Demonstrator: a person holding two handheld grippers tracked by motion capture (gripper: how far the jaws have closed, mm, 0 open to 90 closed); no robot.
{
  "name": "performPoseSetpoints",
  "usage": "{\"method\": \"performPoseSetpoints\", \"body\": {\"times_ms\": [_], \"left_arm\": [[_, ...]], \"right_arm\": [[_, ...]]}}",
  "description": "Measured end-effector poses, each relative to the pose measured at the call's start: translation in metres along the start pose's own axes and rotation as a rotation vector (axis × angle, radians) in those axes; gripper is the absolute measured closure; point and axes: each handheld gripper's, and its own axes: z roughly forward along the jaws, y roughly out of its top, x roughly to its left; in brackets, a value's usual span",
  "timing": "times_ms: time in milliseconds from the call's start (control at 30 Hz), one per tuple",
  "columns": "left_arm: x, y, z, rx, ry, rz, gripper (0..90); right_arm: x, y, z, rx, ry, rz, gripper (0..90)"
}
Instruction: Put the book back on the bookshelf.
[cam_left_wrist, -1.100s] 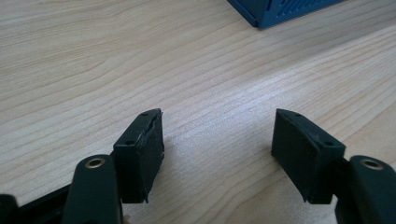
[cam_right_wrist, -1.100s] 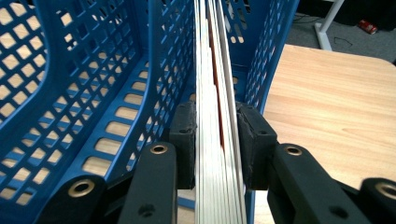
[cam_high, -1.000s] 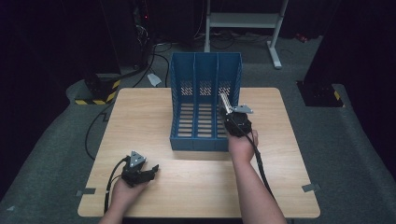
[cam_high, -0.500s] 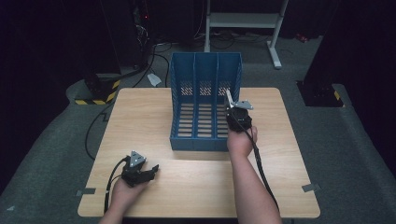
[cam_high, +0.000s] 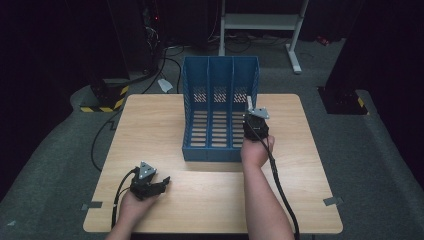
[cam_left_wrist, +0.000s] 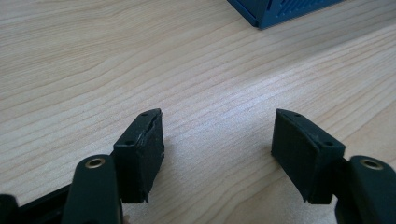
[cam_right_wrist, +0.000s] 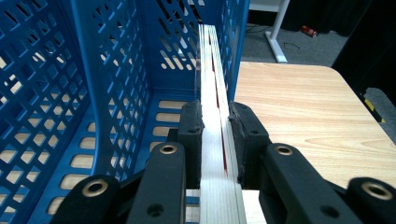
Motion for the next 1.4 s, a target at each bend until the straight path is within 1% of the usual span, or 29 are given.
{"method": "performPoseSetpoints", "body": {"times_ms": [267,733,867,933,967,1000,1167,1200,1233,1333,1367,1400], "left_arm": [[0.0001,0.0000,-0.0002,0.002,0.000,0.005,34.2],[0.0001,0.0000,-0.0002,0.002,-0.001,0.005,34.1],[0.0002,0.0000,-0.0002,0.003,-0.002,0.005,34.1],[0.0001,0.0000,-0.0002,0.003,-0.002,0.006,34.2],[0.0001,0.0000,-0.0002,0.003,-0.002,0.006,34.2],[0.0001,0.0000,-0.0002,0.002,-0.003,0.005,34.2],[0.0003,0.0000,-0.0002,0.003,-0.003,0.008,34.0],[0.0001,0.0000,-0.0001,0.003,-0.004,0.005,33.9],[0.0001,0.0000,-0.0001,0.003,-0.004,0.006,34.0],[0.0004,0.0001,-0.0002,0.003,-0.002,0.010,33.9],[0.0001,0.0000,-0.0001,0.003,-0.004,0.005,33.9],[0.0001,0.0000,-0.0001,0.003,-0.004,0.005,33.8]], "right_arm": [[-0.0010,-0.0074,0.0000,-0.013,-0.007,0.028,75.4],[-0.0012,-0.0086,0.0002,-0.010,0.000,0.021,73.3],[-0.0022,-0.0080,0.0002,-0.011,0.009,0.021,70.3],[-0.0037,-0.0072,0.0002,-0.013,0.025,0.020,65.7],[-0.0037,-0.0072,0.0002,-0.013,0.025,0.020,65.7],[-0.0038,-0.0067,-0.0003,-0.007,0.035,0.020,63.0],[-0.0035,-0.0058,-0.0013,-0.006,0.054,0.010,59.8],[-0.0034,-0.0055,-0.0015,-0.008,0.053,0.009,59.1],[-0.0038,-0.0047,-0.0021,-0.011,0.055,0.006,56.5],[-0.0047,-0.0038,-0.0026,-0.004,0.059,0.008,54.4],[-0.0051,-0.0032,-0.0032,-0.008,0.059,0.007,52.0],[-0.0051,-0.0032,-0.0032,-0.008,0.059,0.007,52.0]]}}
